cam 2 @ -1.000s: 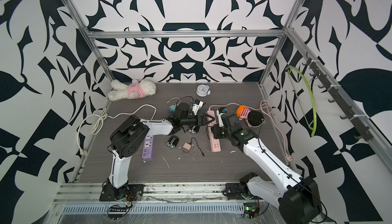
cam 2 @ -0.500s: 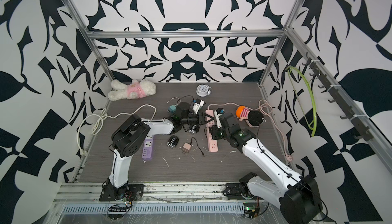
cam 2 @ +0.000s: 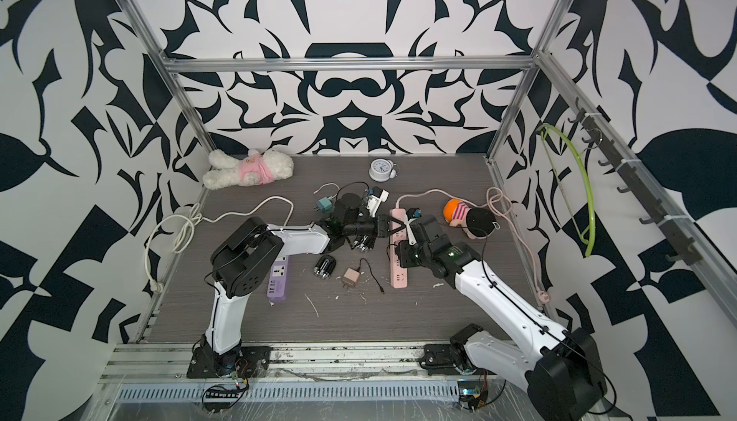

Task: Unplug the electric shaver
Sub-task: Remove the plug from the socket, then place the socket at the center of the board.

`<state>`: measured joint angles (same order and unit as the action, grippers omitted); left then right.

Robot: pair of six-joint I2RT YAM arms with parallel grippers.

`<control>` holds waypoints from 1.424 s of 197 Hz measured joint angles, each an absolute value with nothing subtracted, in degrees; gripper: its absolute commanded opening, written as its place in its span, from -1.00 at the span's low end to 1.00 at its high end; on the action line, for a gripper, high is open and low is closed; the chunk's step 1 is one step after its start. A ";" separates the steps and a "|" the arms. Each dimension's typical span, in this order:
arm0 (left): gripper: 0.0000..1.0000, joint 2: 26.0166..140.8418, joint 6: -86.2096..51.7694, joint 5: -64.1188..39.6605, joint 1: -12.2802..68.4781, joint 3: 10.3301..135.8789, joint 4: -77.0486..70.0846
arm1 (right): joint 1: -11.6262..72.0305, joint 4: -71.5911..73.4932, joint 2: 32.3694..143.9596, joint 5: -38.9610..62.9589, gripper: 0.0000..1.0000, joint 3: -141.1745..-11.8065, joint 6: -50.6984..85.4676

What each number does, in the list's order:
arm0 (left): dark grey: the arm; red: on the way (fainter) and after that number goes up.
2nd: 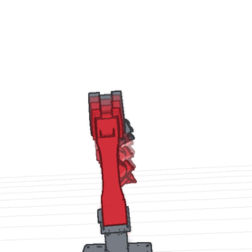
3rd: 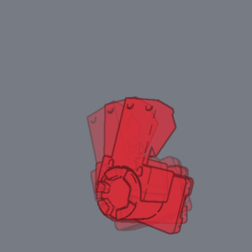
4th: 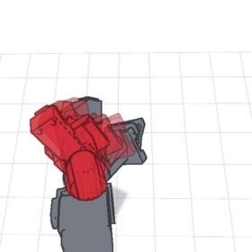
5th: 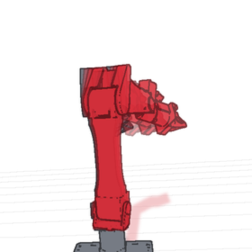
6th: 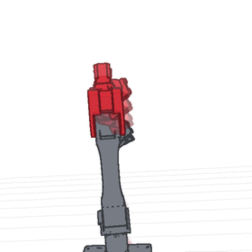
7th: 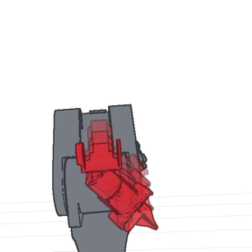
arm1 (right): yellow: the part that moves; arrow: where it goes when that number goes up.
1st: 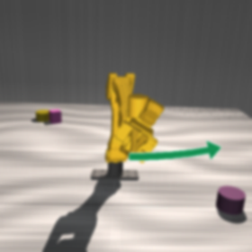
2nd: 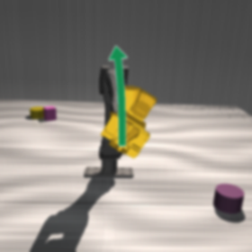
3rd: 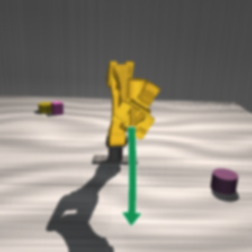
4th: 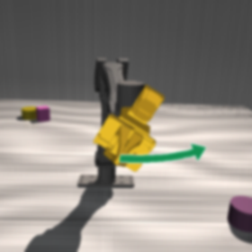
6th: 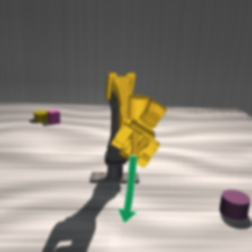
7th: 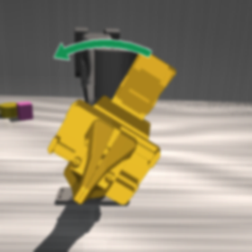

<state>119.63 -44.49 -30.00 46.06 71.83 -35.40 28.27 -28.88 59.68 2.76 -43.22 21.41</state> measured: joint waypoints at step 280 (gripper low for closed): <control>-0.66 139.31 -49.06 -32.86 50.98 100.07 -24.05 | 31.20 -42.61 45.23 -3.49 -1.00 -52.82 22.57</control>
<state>139.31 -49.06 -32.86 50.98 100.07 -24.05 31.20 -42.61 45.23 -3.49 -52.82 22.57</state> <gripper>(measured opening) 0.307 0.275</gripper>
